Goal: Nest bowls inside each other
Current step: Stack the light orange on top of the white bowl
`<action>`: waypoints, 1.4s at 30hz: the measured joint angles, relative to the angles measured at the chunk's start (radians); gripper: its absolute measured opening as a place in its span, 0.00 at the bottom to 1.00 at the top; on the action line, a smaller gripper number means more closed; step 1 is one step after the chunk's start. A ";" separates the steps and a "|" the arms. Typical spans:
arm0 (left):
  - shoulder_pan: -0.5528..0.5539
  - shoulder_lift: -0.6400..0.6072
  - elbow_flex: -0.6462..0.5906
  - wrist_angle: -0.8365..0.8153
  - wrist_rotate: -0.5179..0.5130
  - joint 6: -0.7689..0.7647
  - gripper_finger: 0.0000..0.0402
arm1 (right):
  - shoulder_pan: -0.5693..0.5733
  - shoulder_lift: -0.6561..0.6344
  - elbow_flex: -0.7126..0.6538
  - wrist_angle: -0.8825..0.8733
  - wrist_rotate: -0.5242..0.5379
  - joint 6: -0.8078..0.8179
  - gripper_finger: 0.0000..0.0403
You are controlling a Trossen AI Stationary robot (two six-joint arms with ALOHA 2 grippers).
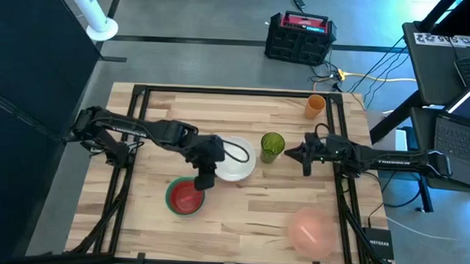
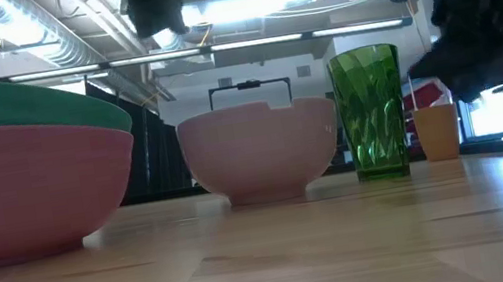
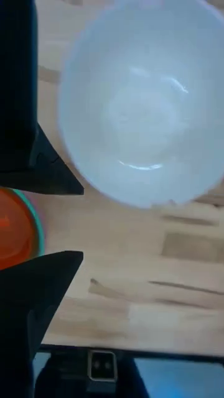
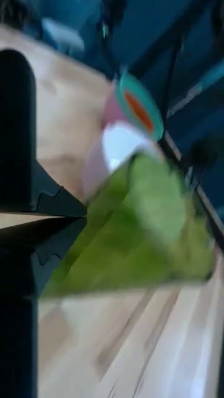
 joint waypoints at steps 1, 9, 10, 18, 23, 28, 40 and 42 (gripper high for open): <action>0.003 0.000 0.010 0.008 -0.001 -0.004 0.35 | 0.006 0.000 0.026 -0.010 -0.016 0.000 0.00; 0.006 0.000 0.027 -0.105 -0.023 0.089 0.35 | 0.330 0.066 0.470 -0.484 0.060 -0.032 0.00; 0.006 0.000 0.025 -0.124 -0.028 0.105 0.35 | 0.398 0.100 0.541 -0.608 0.111 -0.025 0.00; 0.008 -0.036 -0.026 -0.132 -0.043 0.152 0.35 | 0.654 0.389 0.695 -0.850 0.162 0.164 0.12; 0.009 -0.061 -0.047 -0.124 -0.043 0.161 0.35 | 0.776 0.568 0.747 -0.921 0.148 0.282 0.22; 0.009 -0.086 -0.067 -0.116 -0.043 0.169 0.35 | 0.898 0.748 0.798 -0.992 0.134 0.400 0.31; 0.010 -0.120 -0.087 -0.104 -0.052 0.175 0.35 | 0.940 0.849 0.790 -1.075 0.141 0.360 0.52; 0.008 -0.120 -0.087 -0.105 -0.053 0.181 0.35 | 0.935 0.848 0.765 -1.035 0.125 0.358 0.50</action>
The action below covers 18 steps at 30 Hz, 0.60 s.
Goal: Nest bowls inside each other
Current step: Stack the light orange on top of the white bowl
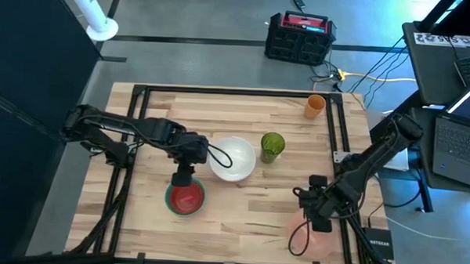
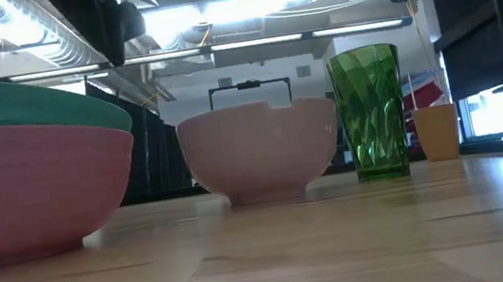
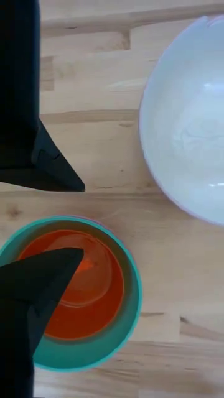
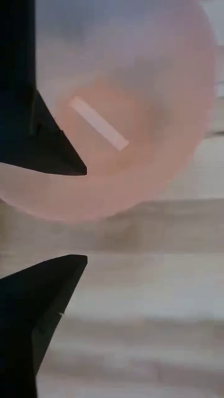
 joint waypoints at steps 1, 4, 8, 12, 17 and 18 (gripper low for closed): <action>-0.002 0.000 0.000 0.000 -0.001 0.000 0.35 | -0.008 0.000 -0.005 0.015 -0.007 -0.001 0.47; 0.000 0.000 0.000 -0.002 -0.002 -0.004 0.35 | -0.033 -0.001 -0.018 0.059 -0.029 -0.002 0.39; -0.001 -0.003 0.000 -0.007 -0.002 -0.017 0.35 | -0.065 -0.002 -0.036 0.118 -0.059 -0.004 0.28; -0.001 -0.005 0.000 -0.011 -0.002 -0.030 0.35 | -0.098 -0.002 -0.054 0.177 -0.088 -0.006 0.17; -0.002 -0.008 0.000 -0.016 -0.002 -0.046 0.35 | -0.139 -0.004 -0.077 0.251 -0.125 -0.009 0.03; -0.002 -0.008 0.000 -0.017 -0.002 -0.049 0.35 | -0.152 -0.004 -0.073 0.261 -0.129 -0.020 0.01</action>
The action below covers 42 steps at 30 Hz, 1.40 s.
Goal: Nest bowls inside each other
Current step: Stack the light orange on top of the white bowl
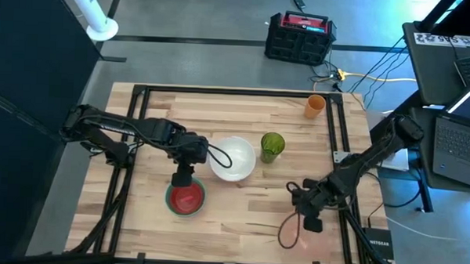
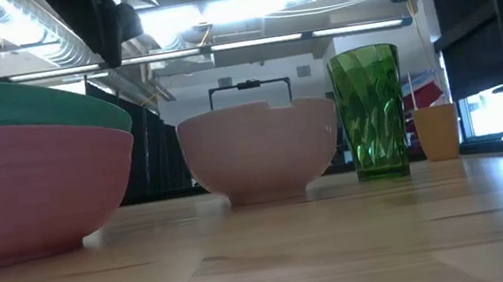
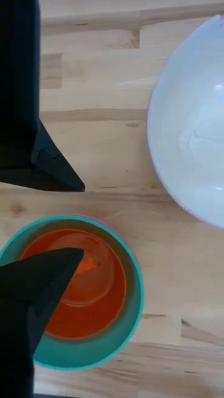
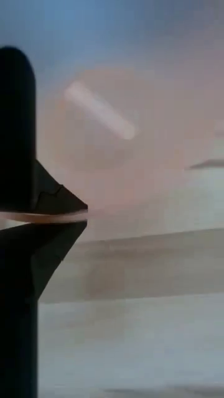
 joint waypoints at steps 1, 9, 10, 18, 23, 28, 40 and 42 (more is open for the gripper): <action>0.000 -0.001 0.000 -0.001 0.000 -0.003 0.35 | -0.022 0.000 0.024 -0.003 0.007 -0.017 0.00; 0.001 -0.038 0.000 -0.021 0.000 -0.014 0.35 | -0.271 0.006 0.260 -0.079 0.098 -0.271 0.00; 0.001 -0.045 0.001 -0.021 0.000 -0.014 0.35 | -0.311 0.013 0.286 -0.078 0.101 -0.304 0.00; 0.001 -0.124 0.002 -0.048 -0.017 -0.033 0.35 | -0.509 0.237 0.569 -0.162 0.075 -0.529 0.00; 0.001 -0.162 0.002 -0.073 -0.036 -0.052 0.35 | -0.618 0.394 0.755 -0.225 0.055 -0.660 0.00; 0.002 -0.200 0.002 -0.097 -0.056 -0.070 0.35 | -0.728 0.550 0.941 -0.288 0.034 -0.791 0.00; 0.002 -0.237 0.002 -0.122 -0.079 -0.103 0.35 | -0.830 0.751 1.028 -0.368 0.017 -0.872 0.00; 0.002 -0.237 0.002 -0.121 -0.079 -0.103 0.35 | -0.829 0.761 1.028 -0.364 0.014 -0.880 0.01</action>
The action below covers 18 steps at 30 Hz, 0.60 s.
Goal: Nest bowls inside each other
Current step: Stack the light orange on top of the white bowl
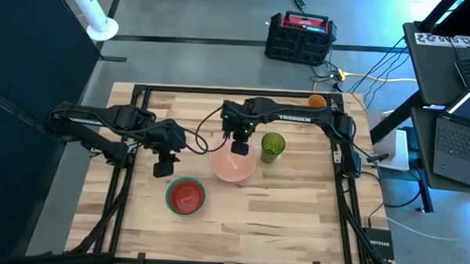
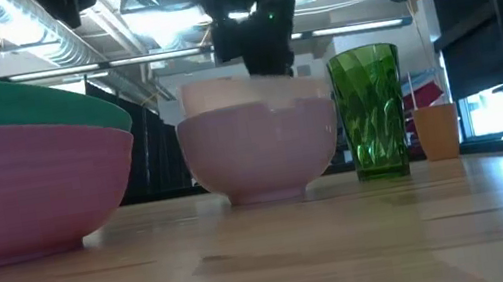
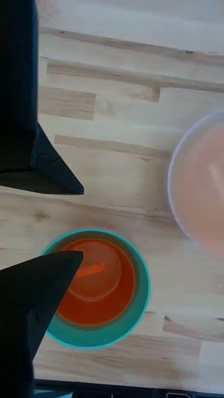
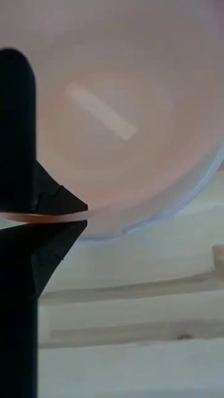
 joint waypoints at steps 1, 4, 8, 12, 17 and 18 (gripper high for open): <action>0.000 0.000 0.000 0.000 0.000 0.000 0.35 | 0.000 0.002 0.000 0.000 -0.007 -0.001 0.02; 0.000 0.000 0.000 0.000 0.000 0.002 0.35 | 0.001 0.007 0.000 0.000 -0.027 -0.003 0.07; 0.000 0.000 0.000 0.000 0.000 0.004 0.35 | 0.003 0.015 0.000 0.000 -0.053 -0.006 0.13; 0.000 0.000 0.000 0.000 0.000 0.007 0.35 | 0.004 0.022 0.000 0.000 -0.080 -0.009 0.19; 0.000 0.000 0.000 0.000 0.000 0.010 0.35 | 0.006 0.031 0.001 0.000 -0.114 -0.013 0.26; 0.000 0.000 0.000 0.000 0.000 0.010 0.35 | 0.006 0.033 0.001 0.000 -0.119 -0.014 0.28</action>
